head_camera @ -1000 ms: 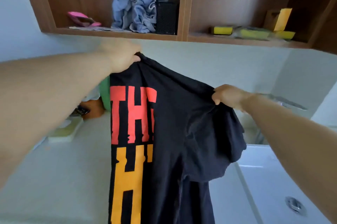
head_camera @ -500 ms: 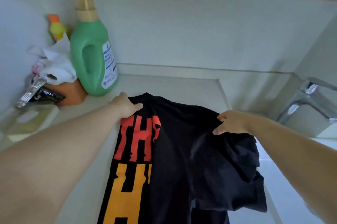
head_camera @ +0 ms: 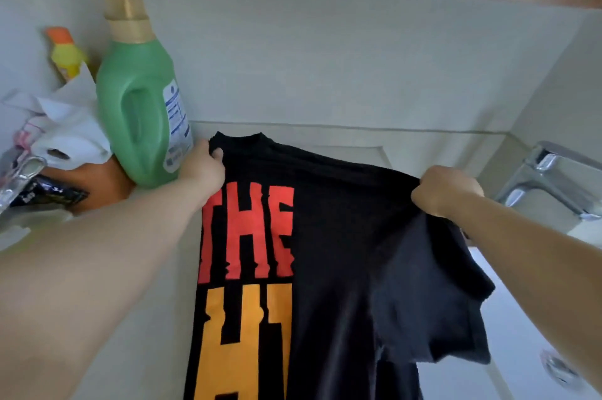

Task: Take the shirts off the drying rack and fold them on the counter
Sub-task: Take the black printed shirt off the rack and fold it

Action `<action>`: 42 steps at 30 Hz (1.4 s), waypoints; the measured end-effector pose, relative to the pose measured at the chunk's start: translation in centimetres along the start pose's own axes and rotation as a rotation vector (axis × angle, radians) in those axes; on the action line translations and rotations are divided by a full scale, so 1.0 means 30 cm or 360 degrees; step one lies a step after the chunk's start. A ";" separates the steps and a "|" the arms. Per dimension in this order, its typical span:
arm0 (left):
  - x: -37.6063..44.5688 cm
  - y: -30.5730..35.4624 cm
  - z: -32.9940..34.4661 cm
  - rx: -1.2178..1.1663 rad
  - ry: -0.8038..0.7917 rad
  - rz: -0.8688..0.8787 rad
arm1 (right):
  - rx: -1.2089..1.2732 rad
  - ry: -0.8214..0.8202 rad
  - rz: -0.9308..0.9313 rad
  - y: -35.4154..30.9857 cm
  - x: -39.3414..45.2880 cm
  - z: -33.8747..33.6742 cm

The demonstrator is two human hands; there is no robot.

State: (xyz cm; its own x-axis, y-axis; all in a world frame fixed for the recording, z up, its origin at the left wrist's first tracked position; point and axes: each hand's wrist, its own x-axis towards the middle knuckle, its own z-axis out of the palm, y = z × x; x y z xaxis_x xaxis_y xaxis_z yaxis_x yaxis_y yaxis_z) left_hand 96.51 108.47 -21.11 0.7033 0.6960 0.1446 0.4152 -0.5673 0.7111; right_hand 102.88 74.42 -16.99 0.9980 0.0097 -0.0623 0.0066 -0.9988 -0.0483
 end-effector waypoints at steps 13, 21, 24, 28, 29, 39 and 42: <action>0.144 -0.115 0.162 0.0549 -0.0301 0.0047 | 0.0208 -0.0492 -0.0049 0.048 0.183 0.156; -0.055 0.071 0.145 0.0677 -0.0207 0.0450 | 0.0129 -0.0498 -0.0067 0.122 0.120 0.108; -0.185 0.231 0.174 -0.0034 -0.0844 0.0430 | 0.0819 -0.0386 -0.0004 0.089 0.090 0.059; -0.363 0.407 0.209 -0.0667 -0.1881 0.0036 | 0.2099 -0.1035 -0.0301 0.001 -0.013 -0.019; -0.389 0.420 0.226 -0.0616 -0.1840 0.0088 | 0.2193 -0.1107 -0.0358 -0.010 -0.022 -0.020; -0.241 0.178 0.178 0.0163 -0.0600 -0.0320 | 0.1854 -0.1043 0.0712 0.244 0.078 0.243; -0.243 0.136 0.195 0.0007 -0.0601 -0.0483 | 0.1938 -0.1004 0.0708 0.236 0.088 0.302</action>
State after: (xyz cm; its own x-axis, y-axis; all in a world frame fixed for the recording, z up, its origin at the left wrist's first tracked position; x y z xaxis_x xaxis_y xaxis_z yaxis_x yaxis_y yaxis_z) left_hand 96.47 98.50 -23.29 0.7099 0.6226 -0.3294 0.6360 -0.3656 0.6796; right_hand 104.99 67.82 -26.51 0.7074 0.0548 -0.7047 -0.6697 -0.2670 -0.6930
